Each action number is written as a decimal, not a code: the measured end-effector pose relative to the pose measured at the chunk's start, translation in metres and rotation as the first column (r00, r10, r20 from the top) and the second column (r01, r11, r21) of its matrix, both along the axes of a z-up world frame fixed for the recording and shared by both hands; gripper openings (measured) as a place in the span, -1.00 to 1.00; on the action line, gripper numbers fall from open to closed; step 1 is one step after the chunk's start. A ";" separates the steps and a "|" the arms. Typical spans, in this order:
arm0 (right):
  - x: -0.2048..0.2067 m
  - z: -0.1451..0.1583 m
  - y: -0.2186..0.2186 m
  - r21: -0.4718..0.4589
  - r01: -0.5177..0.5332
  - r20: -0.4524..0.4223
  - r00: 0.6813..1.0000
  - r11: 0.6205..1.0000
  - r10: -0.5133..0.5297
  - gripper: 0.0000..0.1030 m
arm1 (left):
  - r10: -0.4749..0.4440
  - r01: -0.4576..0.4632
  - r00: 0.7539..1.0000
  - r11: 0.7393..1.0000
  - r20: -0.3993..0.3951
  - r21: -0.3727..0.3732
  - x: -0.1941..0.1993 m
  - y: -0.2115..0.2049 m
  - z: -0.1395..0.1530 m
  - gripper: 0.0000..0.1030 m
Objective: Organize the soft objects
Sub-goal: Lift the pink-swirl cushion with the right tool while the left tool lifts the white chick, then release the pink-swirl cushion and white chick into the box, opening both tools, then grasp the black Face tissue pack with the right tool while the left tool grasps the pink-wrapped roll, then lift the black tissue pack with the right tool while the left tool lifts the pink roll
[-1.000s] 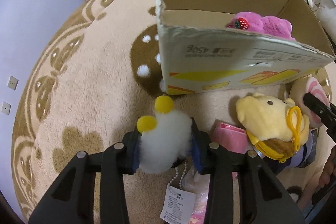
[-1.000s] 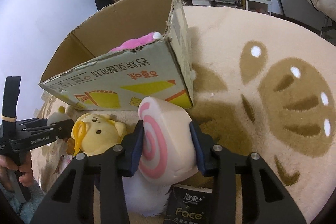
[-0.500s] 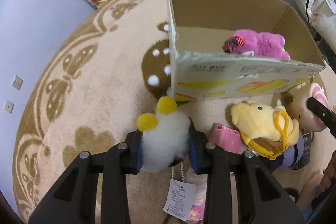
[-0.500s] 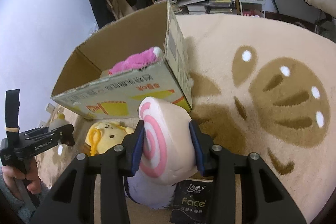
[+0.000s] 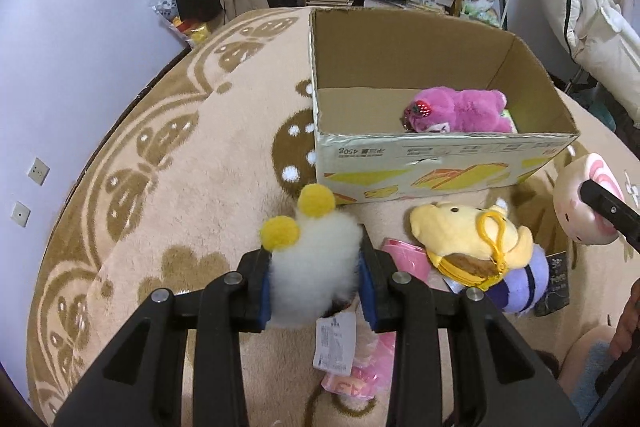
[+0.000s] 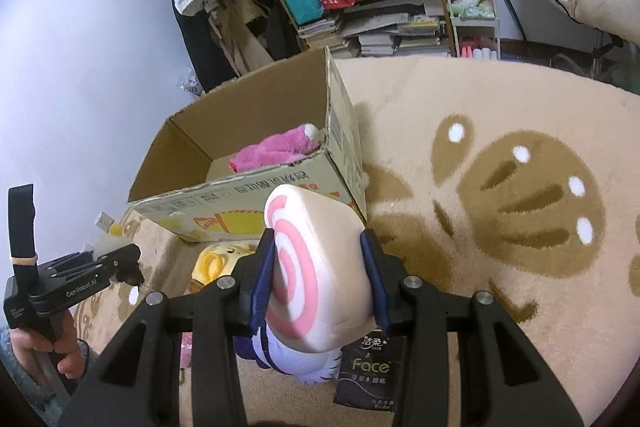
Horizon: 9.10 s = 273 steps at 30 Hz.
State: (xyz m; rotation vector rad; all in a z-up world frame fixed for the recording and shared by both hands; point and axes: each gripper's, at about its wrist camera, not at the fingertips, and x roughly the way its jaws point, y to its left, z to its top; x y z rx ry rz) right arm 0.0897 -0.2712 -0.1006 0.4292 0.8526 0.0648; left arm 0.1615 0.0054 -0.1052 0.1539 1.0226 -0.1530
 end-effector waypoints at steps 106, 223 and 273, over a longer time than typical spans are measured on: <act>0.031 0.075 0.013 -0.066 -0.045 0.125 0.991 0.997 0.053 1.00 | 0.046 -0.028 0.959 0.997 0.279 -0.070 -0.004 -0.017 0.086 0.99; -0.015 -0.065 0.012 0.018 0.004 -0.353 0.936 1.000 0.002 -0.07 | 0.014 0.021 0.972 0.989 -0.234 0.146 -0.019 -0.064 -0.080 -0.12; -0.040 -0.005 0.003 0.067 -0.032 -0.090 0.995 0.997 0.037 -0.07 | 0.067 -0.072 0.991 0.996 0.114 0.048 -0.064 -0.040 0.043 -0.14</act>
